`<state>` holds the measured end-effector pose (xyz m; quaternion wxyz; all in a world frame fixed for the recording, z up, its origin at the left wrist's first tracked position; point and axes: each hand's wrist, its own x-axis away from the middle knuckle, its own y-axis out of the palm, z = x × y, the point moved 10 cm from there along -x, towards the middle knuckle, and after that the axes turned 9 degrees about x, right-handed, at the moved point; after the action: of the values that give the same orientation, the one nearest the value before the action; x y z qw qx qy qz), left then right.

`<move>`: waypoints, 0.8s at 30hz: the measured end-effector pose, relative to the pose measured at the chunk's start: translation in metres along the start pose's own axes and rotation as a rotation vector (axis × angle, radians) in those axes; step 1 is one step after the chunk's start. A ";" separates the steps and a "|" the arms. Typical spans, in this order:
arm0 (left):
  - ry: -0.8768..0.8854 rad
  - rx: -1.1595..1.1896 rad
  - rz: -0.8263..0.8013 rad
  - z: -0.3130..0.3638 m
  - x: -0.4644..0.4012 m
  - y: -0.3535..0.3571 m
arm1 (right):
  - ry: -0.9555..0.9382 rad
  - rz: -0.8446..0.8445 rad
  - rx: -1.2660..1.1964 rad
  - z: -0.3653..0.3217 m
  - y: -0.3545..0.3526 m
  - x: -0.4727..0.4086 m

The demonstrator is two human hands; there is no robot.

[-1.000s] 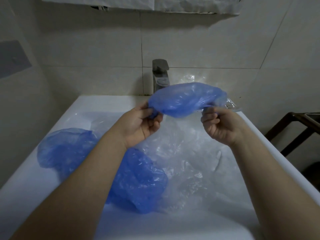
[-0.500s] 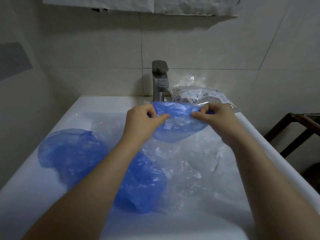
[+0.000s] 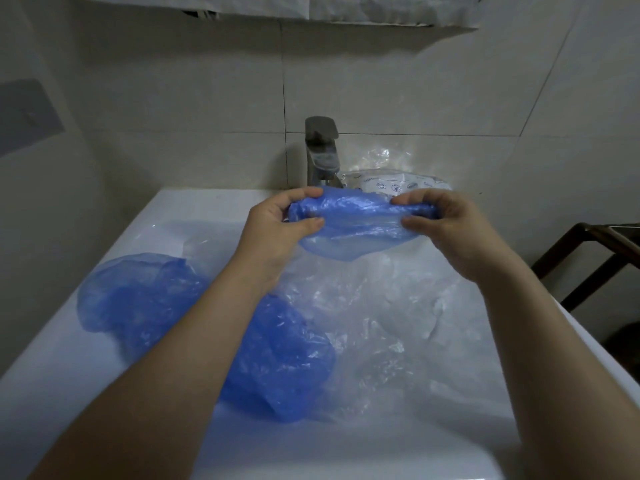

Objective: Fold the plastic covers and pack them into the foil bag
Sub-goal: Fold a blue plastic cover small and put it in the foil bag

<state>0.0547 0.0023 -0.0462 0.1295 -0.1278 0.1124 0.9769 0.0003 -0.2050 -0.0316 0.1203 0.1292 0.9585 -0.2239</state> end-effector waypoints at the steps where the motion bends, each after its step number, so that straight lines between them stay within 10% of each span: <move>1: 0.004 -0.090 0.012 0.000 0.000 -0.001 | -0.058 0.028 0.155 -0.005 -0.003 0.000; 5: 0.076 -0.382 0.046 0.003 0.001 -0.004 | -0.249 0.112 0.589 -0.022 -0.003 0.000; 15: -0.264 0.038 -0.263 -0.028 0.004 0.007 | 0.159 -0.204 -0.351 0.024 0.013 0.007; 24: -0.168 0.140 -0.151 -0.022 0.000 0.014 | 0.268 0.096 -0.585 0.031 0.025 0.002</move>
<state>0.0557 -0.0167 -0.0646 0.2201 -0.0443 0.1589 0.9614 0.0116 -0.1973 -0.0694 0.0354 0.1626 0.9823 0.0861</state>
